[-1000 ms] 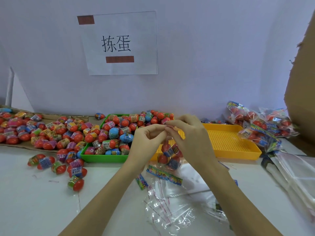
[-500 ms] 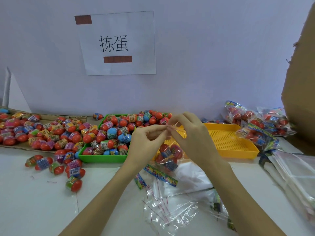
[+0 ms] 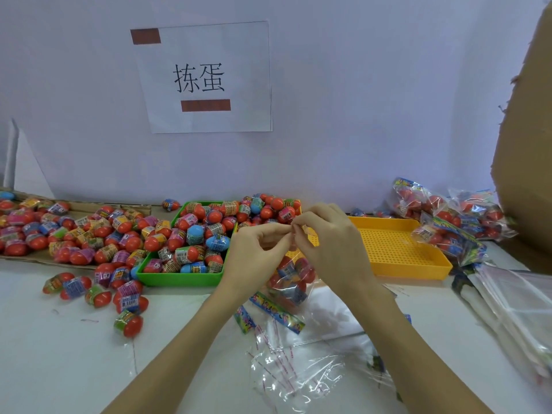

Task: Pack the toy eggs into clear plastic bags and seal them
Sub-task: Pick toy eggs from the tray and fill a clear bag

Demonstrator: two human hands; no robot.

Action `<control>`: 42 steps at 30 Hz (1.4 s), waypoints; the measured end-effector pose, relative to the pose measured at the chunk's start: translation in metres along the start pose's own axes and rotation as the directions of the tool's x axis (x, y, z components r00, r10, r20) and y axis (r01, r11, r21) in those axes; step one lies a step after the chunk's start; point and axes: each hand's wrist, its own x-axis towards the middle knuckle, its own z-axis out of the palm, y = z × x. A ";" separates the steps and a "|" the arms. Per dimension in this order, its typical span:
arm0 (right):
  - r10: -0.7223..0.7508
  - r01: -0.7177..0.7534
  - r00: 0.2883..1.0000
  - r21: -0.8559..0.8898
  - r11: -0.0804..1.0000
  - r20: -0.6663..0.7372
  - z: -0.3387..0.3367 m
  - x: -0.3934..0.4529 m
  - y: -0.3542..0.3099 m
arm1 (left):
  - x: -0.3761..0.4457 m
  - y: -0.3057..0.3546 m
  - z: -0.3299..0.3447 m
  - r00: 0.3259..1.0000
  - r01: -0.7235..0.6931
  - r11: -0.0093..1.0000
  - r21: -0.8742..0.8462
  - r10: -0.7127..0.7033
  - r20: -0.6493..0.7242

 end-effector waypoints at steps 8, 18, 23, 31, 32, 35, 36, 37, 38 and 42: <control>0.260 -0.262 0.949 0.008 0.965 -0.177 -0.015 0.010 0.012 | 0.004 0.002 -0.005 0.979 0.202 0.958 -0.205 -0.203 0.014; 0.481 -0.482 0.851 0.053 0.875 -0.210 -0.039 0.008 0.065 | 0.010 -0.009 -0.016 0.923 0.222 0.901 -0.372 -0.317 -0.217; 0.347 -0.455 0.857 0.241 0.857 0.381 -0.038 0.007 0.060 | 0.011 -0.009 -0.017 0.916 0.225 0.888 -0.401 -0.333 -0.224; 0.229 -0.496 0.724 0.259 0.829 0.651 -0.033 0.005 0.055 | 0.010 -0.006 -0.015 0.954 0.160 0.919 -0.360 -0.237 -0.182; 0.209 -0.518 0.695 0.278 0.809 0.688 -0.036 0.005 0.055 | 0.010 -0.005 -0.015 0.959 0.153 0.918 -0.366 -0.227 -0.169; 0.203 -0.573 0.643 0.288 0.767 0.738 -0.039 0.006 0.051 | 0.009 -0.003 -0.013 0.966 0.137 0.913 -0.385 -0.209 -0.152; 0.215 -0.556 0.669 0.286 0.781 0.712 -0.038 0.006 0.050 | 0.009 -0.002 -0.013 0.967 0.132 0.911 -0.390 -0.206 -0.153; 0.233 -0.544 0.699 0.291 0.787 0.676 -0.037 0.007 0.048 | 0.009 -0.003 -0.013 0.967 0.127 0.910 -0.394 -0.201 -0.154; 0.251 -0.545 0.725 0.312 0.778 0.642 -0.035 0.008 0.046 | 0.009 -0.002 -0.013 0.968 0.123 0.909 -0.398 -0.198 -0.154; 0.293 -0.567 0.764 0.381 0.730 0.575 -0.028 0.009 0.042 | 0.008 -0.003 -0.012 0.969 0.118 0.908 -0.401 -0.193 -0.154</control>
